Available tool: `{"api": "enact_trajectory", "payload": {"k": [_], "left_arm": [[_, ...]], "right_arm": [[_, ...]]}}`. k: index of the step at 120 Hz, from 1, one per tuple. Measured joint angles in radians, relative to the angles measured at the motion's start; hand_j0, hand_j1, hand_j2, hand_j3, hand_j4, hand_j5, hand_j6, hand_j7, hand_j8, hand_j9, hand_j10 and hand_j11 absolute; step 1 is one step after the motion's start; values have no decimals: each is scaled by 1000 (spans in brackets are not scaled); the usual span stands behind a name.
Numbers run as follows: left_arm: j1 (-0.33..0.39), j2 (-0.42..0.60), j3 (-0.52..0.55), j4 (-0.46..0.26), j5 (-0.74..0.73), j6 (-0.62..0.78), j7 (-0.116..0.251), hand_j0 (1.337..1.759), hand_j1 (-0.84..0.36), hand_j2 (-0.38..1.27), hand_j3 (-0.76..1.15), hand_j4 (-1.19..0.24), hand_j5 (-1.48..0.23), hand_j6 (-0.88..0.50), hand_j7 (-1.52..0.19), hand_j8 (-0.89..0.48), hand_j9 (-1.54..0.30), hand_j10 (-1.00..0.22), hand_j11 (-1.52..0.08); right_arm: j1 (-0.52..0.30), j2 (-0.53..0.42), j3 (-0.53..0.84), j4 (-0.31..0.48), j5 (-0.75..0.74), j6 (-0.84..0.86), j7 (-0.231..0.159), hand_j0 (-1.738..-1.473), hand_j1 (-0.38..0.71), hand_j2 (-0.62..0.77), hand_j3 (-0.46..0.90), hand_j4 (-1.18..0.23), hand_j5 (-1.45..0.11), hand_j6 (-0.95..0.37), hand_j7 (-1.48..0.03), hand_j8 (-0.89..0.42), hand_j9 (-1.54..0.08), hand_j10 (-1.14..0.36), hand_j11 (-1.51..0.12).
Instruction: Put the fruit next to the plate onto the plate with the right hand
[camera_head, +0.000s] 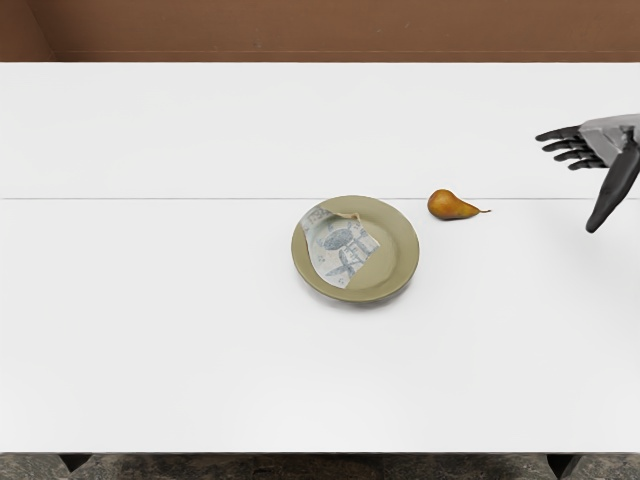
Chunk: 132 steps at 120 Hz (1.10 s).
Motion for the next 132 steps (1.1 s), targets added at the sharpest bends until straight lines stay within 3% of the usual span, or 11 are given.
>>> {"api": "enact_trajectory", "payload": {"k": [26, 40, 45, 61, 75, 84, 95, 132], "left_arm": [[0, 0, 0, 0, 0, 0, 0, 1658, 330, 3, 0, -16, -21, -16, -21, -16, -21, -16, -21], [0, 0, 0, 0, 0, 0, 0, 1658, 330, 3, 0, -16, -21, -16, -21, -16, -21, -16, -21], [0, 0, 0, 0, 0, 0, 0, 1658, 330, 3, 0, -16, -21, -16, -21, -16, -21, -16, -21], [0, 0, 0, 0, 0, 0, 0, 1658, 330, 3, 0, -16, -21, -16, -21, -16, -21, -16, -21], [0, 0, 0, 0, 0, 0, 0, 1658, 330, 3, 0, -16, -21, -16, -21, -16, -21, -16, -21], [0, 0, 0, 0, 0, 0, 0, 1658, 330, 3, 0, -16, -21, -16, -21, -16, -21, -16, -21], [0, 0, 0, 0, 0, 0, 0, 1658, 330, 3, 0, -16, -21, -16, -21, -16, -21, -16, -21], [0, 0, 0, 0, 0, 0, 0, 1658, 330, 3, 0, -16, -20, -16, -20, -16, -20, -16, -20]], "right_arm": [[8, -1, 9, 7, -3, 0, -5, -1658, -349, 0, 0, -4, -1, -5, 0, -4, 0, -3, 0], [50, -12, 10, 87, -8, 0, -23, -1658, -349, 0, 0, -4, -1, -5, 0, -4, 0, -3, 0], [72, -13, 11, 113, -7, 0, -63, -1658, -349, 0, 0, -4, -1, -5, 0, -4, 0, -3, 0], [132, -18, 93, 229, -6, 0, -268, -1658, -349, 0, 0, -4, -1, -6, 0, -5, 0, -3, 0], [147, -20, 170, 431, -43, -1, -345, -1658, -349, 0, 0, -4, -1, -5, 0, -4, 0, -3, 0], [147, -12, 188, 538, -104, -41, -364, -1658, -349, 0, 0, -4, -1, -5, 0, -4, 0, -3, 0], [123, 36, 194, 600, -212, -143, -375, -1658, -349, 0, 0, -4, -1, -5, 0, -4, 0, -3, 0], [-12, 192, 195, 613, -475, -432, -382, -1658, -349, 1, 0, -4, -1, -5, 0, -4, 0, -3, 0]]}}
